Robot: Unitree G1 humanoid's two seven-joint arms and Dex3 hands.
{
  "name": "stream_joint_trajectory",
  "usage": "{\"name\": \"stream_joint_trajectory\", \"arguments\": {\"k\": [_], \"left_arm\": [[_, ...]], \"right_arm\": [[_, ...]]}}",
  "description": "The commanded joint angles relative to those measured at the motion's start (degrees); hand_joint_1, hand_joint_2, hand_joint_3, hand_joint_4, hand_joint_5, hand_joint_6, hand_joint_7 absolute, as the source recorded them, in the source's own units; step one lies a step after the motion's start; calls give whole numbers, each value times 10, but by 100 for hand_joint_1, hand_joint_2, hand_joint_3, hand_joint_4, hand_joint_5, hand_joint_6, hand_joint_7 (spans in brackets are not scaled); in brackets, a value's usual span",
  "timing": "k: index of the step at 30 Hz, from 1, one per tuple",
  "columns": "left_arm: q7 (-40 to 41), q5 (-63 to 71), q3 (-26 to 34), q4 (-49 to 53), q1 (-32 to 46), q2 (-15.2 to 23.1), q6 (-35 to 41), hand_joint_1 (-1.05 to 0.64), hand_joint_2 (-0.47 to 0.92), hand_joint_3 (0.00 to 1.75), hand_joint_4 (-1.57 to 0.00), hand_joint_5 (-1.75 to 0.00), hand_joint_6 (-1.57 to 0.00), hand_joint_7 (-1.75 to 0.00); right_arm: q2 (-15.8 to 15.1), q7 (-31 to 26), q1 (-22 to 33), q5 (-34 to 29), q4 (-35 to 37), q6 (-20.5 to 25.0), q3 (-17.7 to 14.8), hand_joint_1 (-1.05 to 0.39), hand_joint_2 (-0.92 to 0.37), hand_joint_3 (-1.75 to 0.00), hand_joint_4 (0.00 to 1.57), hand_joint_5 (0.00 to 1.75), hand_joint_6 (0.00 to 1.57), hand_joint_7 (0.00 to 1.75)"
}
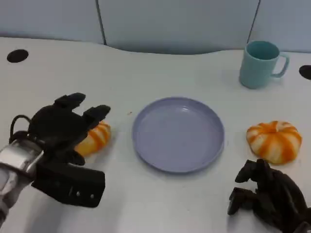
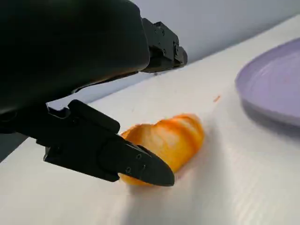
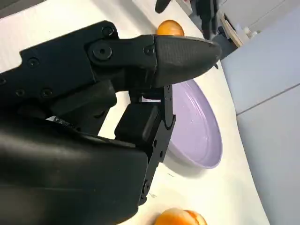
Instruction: Grasp the bread from the table and place it into the plate.
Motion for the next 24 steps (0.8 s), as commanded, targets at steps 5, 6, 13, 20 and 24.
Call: {"name": "stream_joint_trajectory", "arguments": {"k": [5,6,13,20,24], "left_arm": [[25,-7,-70,199,-107,-42,22,-59,81,0,0,0,-8,-1],[30,-8,-78,221,-118,-48,24,-58,81,0,0,0,-8,-1],[58,-14,-130,337,-175,-83,35,-61,83,0,0,0,-4,0],[63,-34,-147,391,-200,-107,55,-64,79,0,0,0,-5,-1],[52,-41,-153,407,-210,-117,65,-66,79,1,0,0,-4,-1]], "right_arm": [[-5,-3,19,-1,-3,12,1,-47,-92,-44,128,110,118,100],[-4,-5,20,0,-5,15,1,-47,-92,-44,127,110,118,100],[-7,-10,29,0,-20,24,1,-47,-92,-43,127,111,117,101],[-12,-5,33,3,-23,29,-3,-48,-92,-42,128,113,117,103],[-15,-3,40,10,-32,38,-7,-48,-92,-42,127,113,117,105]]}}
